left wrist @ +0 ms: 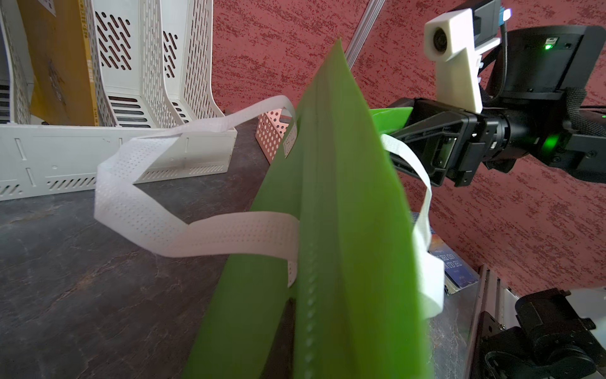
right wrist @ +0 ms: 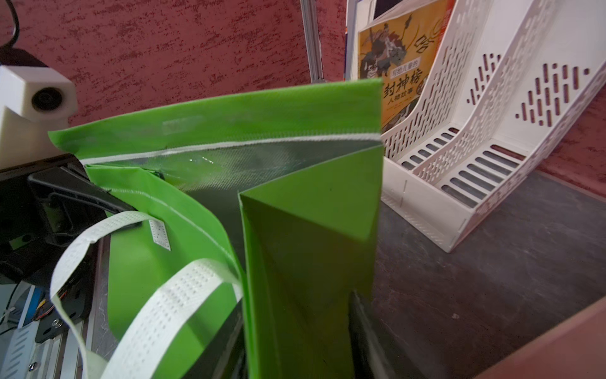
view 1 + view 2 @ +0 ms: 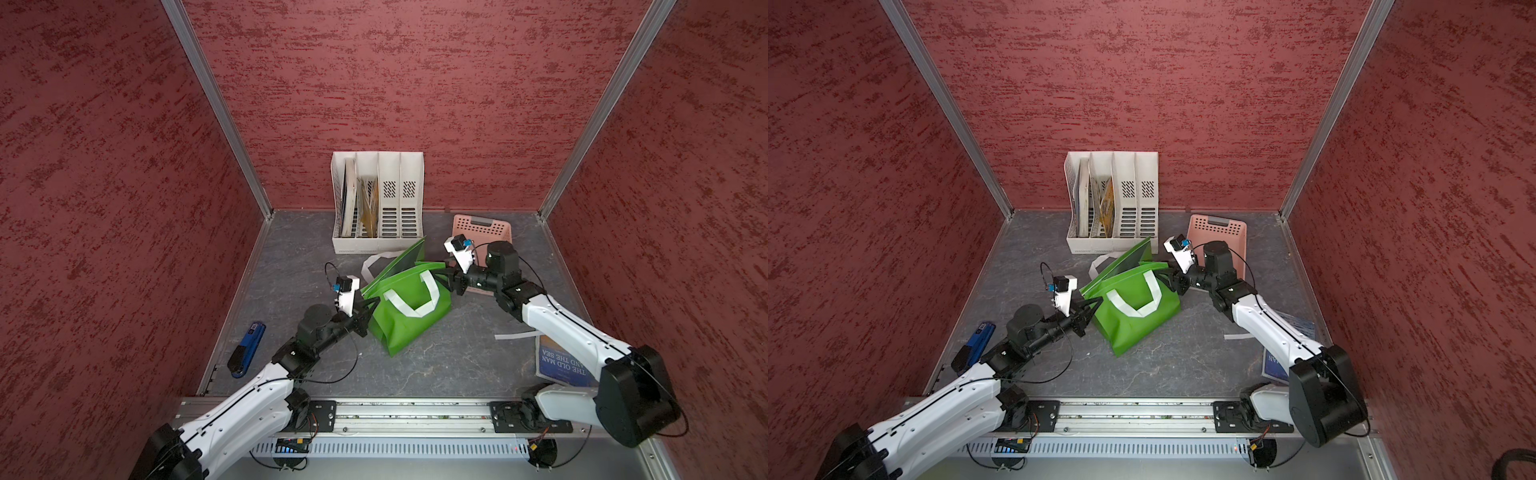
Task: Place the ice pack in the delivery bag
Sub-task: Close the delivery bag at the center of the board.
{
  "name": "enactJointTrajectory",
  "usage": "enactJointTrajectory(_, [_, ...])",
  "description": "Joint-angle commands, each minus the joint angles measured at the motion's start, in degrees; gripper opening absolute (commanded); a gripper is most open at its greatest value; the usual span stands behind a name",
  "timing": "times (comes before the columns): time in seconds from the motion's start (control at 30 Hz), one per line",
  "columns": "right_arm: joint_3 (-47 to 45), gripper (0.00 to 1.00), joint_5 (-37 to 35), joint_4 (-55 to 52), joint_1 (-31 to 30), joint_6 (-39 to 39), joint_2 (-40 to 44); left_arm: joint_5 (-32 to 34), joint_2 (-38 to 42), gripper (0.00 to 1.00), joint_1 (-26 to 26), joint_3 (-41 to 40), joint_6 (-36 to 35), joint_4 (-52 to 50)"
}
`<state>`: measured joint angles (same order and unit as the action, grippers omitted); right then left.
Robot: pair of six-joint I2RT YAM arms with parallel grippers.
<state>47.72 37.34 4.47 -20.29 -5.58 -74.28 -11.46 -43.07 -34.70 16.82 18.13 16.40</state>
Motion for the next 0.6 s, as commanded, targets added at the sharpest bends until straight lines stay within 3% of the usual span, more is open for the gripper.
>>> enactJointTrajectory(0.0, [0.9,0.53,1.9,3.1,2.5,1.9,-0.4,-0.8,1.0,0.0,-0.2,1.8,-1.5,-3.0])
enactJointTrajectory(0.23, [4.7,0.65,12.0,10.6,4.9,4.1,-8.5,-4.9,2.9,0.0,0.0,4.2,-1.8,-10.3])
enactJointTrajectory(0.57, [11.6,0.66,21.7,18.3,4.8,4.1,-21.5,-6.0,3.5,0.0,0.9,7.1,-2.5,-18.9])
